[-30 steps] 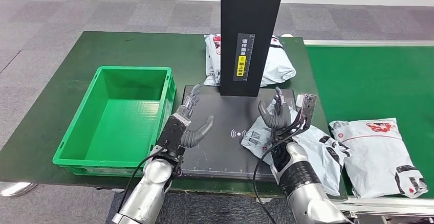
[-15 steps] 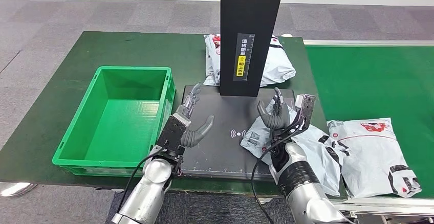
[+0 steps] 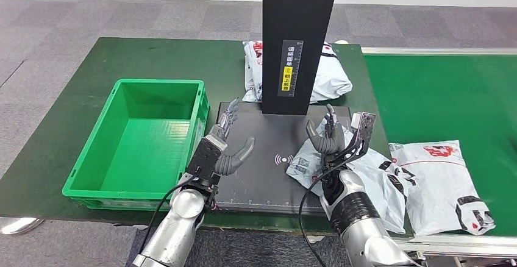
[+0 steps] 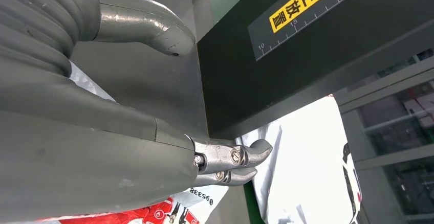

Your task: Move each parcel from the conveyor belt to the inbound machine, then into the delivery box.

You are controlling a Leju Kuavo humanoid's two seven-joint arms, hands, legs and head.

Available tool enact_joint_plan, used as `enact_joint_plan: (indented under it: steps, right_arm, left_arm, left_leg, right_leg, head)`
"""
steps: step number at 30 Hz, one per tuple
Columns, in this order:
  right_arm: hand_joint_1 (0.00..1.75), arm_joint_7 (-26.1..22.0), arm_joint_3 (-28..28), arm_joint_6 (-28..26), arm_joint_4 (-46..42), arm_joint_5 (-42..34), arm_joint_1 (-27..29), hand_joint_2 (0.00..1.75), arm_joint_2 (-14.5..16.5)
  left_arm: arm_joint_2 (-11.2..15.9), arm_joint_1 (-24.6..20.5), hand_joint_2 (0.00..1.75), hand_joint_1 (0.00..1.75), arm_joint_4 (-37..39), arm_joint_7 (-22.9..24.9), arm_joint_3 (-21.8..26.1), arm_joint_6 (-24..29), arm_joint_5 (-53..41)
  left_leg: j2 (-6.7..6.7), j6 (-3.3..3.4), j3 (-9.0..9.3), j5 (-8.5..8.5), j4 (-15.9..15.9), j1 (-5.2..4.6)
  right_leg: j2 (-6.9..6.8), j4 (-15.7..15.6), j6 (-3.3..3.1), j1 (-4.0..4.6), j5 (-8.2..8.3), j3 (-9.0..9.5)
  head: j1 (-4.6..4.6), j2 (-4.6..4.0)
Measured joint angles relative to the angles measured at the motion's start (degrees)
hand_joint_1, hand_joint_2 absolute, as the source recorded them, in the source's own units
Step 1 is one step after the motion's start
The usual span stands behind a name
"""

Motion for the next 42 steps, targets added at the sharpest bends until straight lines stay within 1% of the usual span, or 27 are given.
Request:
enact_joint_plan:
  steps: [5,11,17,20,22,24,28,31,36,42]
  right_arm:
    - [0.00,0.7,0.0,-0.1,0.0,-1.0,0.3,1.75,0.3]
    - [0.00,1.9,0.5,-0.9,0.9,-1.5,1.0,1.75,1.5]
    - [0.00,2.0,0.6,-1.1,1.2,-1.5,1.0,1.75,1.6]
    - [0.00,2.4,1.6,-1.5,2.7,-1.2,0.9,1.75,2.2]
    - [0.00,3.3,3.7,-1.4,5.6,-1.3,0.2,0.87,3.8]
    - [0.00,4.4,6.7,-0.8,7.8,-3.3,-0.6,0.00,5.6]
    - [0.00,5.0,12.0,-0.6,8.1,-8.8,-0.9,0.00,6.4]
    - [0.00,4.8,15.4,-0.8,8.2,-11.1,-1.0,0.00,6.6]
    - [0.00,3.3,18.9,0.3,8.9,-13.0,-1.9,0.00,6.7]
    - [0.00,1.6,23.4,2.0,8.9,-13.1,-4.3,0.00,6.7]
  left_arm:
    - [0.0,0.1,1.75,0.00,-0.6,0.0,0.0,0.0,-0.3]
    - [0.1,0.2,1.75,0.00,-1.8,0.3,0.0,0.0,-0.5]
    - [0.1,0.2,1.75,0.00,-1.9,0.3,0.0,0.0,-0.5]
    - [0.1,0.3,1.75,0.00,-2.3,0.4,0.1,0.0,-0.5]
    - [0.2,0.3,1.75,0.00,-2.5,0.4,0.4,0.0,-0.5]
    - [0.2,0.2,1.75,0.00,-2.5,0.3,0.9,0.0,-0.5]
    - [0.2,0.0,1.75,0.00,-2.3,-0.1,1.5,0.0,-0.5]
    - [0.2,0.0,1.75,0.00,-2.0,-0.4,1.7,0.0,-0.5]
    - [0.2,-0.3,1.75,0.00,-1.2,-1.5,2.0,0.1,-0.7]
    - [0.2,-1.1,1.75,0.00,-0.2,-2.0,2.6,0.2,-0.7]
  left_leg:
    - [0.00,0.00,0.00,0.00,0.0,0.00]
    - [0.01,0.00,0.01,0.00,0.0,0.01]
    - [0.01,0.00,0.01,0.00,0.0,0.01]
    - [0.03,0.00,0.02,-0.01,0.0,0.01]
    - [0.15,-0.03,0.12,-0.03,0.0,0.02]
    - [0.25,-0.07,0.22,-0.04,0.0,0.02]
    - [0.26,-0.08,0.23,-0.04,0.0,0.03]
    - [0.25,-0.08,0.22,-0.03,0.0,0.03]
    - [0.24,-0.08,0.16,-0.04,0.0,0.02]
    - [0.21,-0.08,0.12,-0.04,0.0,0.02]
  right_leg:
    - [0.00,0.0,0.00,0.00,0.00,0.00]
    - [0.01,0.0,0.00,0.01,-0.01,0.00]
    - [0.01,0.0,0.00,0.01,-0.01,0.00]
    - [0.02,0.0,0.00,0.02,-0.01,0.00]
    - [0.10,0.0,-0.01,0.02,-0.01,0.03]
    - [0.18,0.0,-0.03,0.03,0.00,0.06]
    - [0.18,0.0,-0.04,0.03,0.02,0.07]
    - [0.17,0.0,-0.05,0.03,0.02,0.07]
    - [0.15,0.0,-0.04,0.02,0.02,0.05]
    - [0.15,0.0,-0.04,0.02,0.02,0.01]
  head:
    - [0.00,-0.01]
    - [0.00,0.01]
    - [0.00,0.00]
    - [0.00,-0.01]
    - [0.00,-0.01]
    - [0.00,-0.01]
    - [0.00,0.00]
    - [0.00,0.00]
    - [0.00,0.00]
    - [0.00,-0.01]
